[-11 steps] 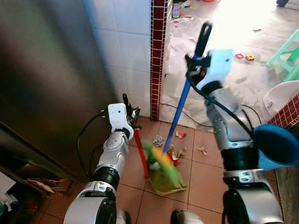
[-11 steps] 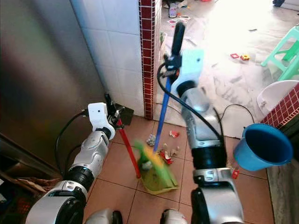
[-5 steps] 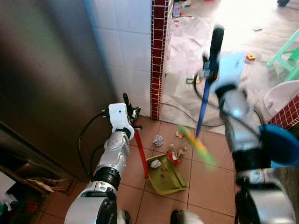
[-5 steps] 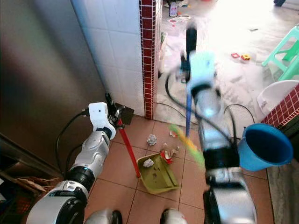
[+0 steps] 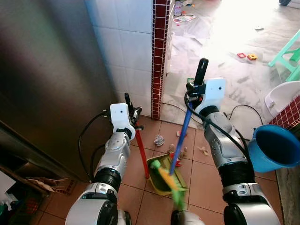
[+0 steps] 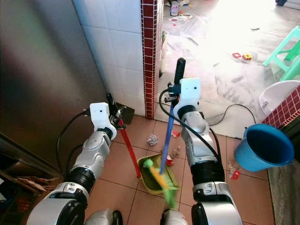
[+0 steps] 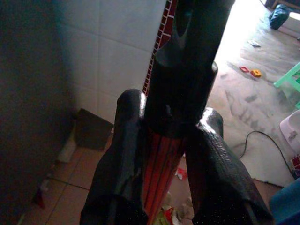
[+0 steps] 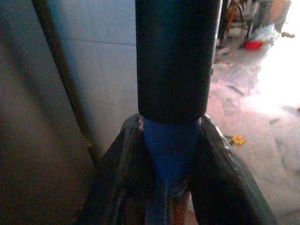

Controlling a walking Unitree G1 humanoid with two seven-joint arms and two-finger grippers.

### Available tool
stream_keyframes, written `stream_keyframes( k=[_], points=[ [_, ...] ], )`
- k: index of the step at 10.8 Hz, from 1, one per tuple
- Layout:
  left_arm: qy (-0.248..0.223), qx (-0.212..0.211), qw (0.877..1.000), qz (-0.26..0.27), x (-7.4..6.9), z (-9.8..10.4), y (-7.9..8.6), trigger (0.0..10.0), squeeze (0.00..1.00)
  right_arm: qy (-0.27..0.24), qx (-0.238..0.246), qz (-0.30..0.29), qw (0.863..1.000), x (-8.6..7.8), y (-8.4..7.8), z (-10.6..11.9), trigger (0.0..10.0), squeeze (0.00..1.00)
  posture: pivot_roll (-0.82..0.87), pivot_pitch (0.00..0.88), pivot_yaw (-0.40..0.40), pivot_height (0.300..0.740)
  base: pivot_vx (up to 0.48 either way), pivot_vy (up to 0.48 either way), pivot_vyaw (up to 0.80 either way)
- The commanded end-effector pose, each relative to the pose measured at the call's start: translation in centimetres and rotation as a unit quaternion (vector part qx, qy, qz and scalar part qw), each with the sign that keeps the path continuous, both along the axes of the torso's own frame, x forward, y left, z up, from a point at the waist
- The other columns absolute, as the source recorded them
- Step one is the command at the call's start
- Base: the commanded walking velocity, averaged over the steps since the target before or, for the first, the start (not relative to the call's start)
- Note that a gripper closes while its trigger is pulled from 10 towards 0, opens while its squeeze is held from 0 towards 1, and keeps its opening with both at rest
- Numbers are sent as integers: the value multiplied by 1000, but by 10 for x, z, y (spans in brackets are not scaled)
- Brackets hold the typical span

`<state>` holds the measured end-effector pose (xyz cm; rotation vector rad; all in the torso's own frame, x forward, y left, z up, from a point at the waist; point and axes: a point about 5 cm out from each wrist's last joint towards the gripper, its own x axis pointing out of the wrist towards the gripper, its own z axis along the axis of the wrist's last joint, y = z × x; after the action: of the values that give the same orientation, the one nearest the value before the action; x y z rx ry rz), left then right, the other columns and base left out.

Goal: Sweep floor

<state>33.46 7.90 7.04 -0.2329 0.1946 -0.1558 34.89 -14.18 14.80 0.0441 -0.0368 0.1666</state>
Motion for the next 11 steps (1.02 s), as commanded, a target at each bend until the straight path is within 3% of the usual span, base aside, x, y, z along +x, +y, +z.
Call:
stream_keyframes(
  k=[1,3,5,6,7,11],
  points=[
    [34,-12,999,-4,-7,-12,-4,10000,0,5,58,12,998,3,6,11,10000,0,-74,67,28,740,0,0,0],
    [41,-4,999,-3,-8,-15,-1,10000,0,-13,91,68,994,9,21,39,10000,0,-71,65,36,740,0,0,0],
    [41,25,998,-29,-7,-12,-2,10000,0,-76,71,121,987,13,30,82,10000,0,-73,63,39,740,0,0,0],
    [27,40,998,-48,-6,-7,-3,10000,0,-103,43,121,986,14,27,92,10000,0,-73,61,39,740,0,0,0],
    [1,94,990,-107,-8,-1,-2,10000,0,-156,-8,100,983,13,18,105,10000,0,-72,62,42,740,0,0,0],
    [3,183,963,-199,-31,1,17,10000,0,-197,-53,49,978,10,0,108,10000,0,-67,66,44,740,0,0,0]
  ],
)
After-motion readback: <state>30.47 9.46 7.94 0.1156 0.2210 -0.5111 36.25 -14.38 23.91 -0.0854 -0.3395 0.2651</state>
